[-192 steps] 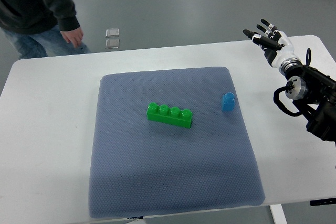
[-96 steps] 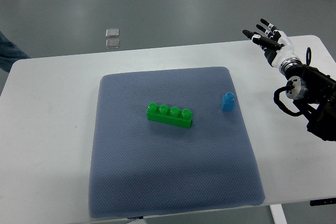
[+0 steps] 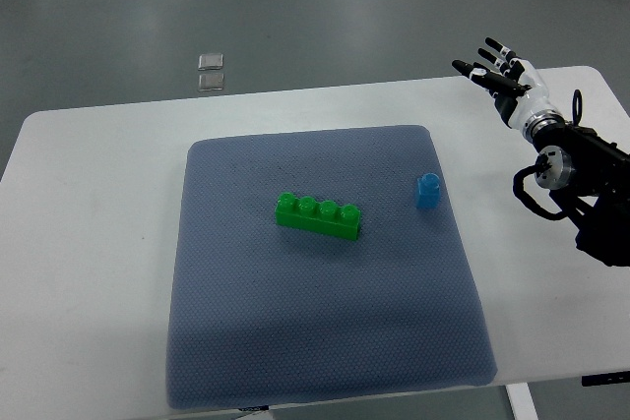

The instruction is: Stack blue block on green block with right hand

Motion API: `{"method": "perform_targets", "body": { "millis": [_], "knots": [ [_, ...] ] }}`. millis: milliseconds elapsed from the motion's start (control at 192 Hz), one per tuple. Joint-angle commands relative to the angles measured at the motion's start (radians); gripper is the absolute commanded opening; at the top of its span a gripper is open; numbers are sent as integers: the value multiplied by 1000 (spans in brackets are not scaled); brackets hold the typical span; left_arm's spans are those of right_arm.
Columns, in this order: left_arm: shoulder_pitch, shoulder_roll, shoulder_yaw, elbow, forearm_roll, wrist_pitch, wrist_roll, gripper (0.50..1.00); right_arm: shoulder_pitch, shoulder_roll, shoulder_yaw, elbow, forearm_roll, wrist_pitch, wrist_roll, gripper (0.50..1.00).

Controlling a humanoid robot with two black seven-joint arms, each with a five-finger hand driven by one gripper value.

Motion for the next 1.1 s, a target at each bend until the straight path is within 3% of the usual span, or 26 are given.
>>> {"method": "perform_targets", "body": {
  "millis": [0, 598, 978, 1097],
  "knots": [
    [0, 0, 0, 0, 0, 0, 0, 1000, 0, 1, 1, 4, -32, 1, 0, 917],
    [0, 0, 0, 0, 0, 0, 0, 1000, 3, -59, -56, 16, -158, 88, -2, 917],
    [0, 0, 0, 0, 0, -2, 0, 1000, 18, -125, -183, 126, -164, 90, 0, 917],
    [0, 0, 0, 0, 0, 0, 0, 1000, 46, -158, -249, 163, -271, 93, 0, 917]
  ]
}}
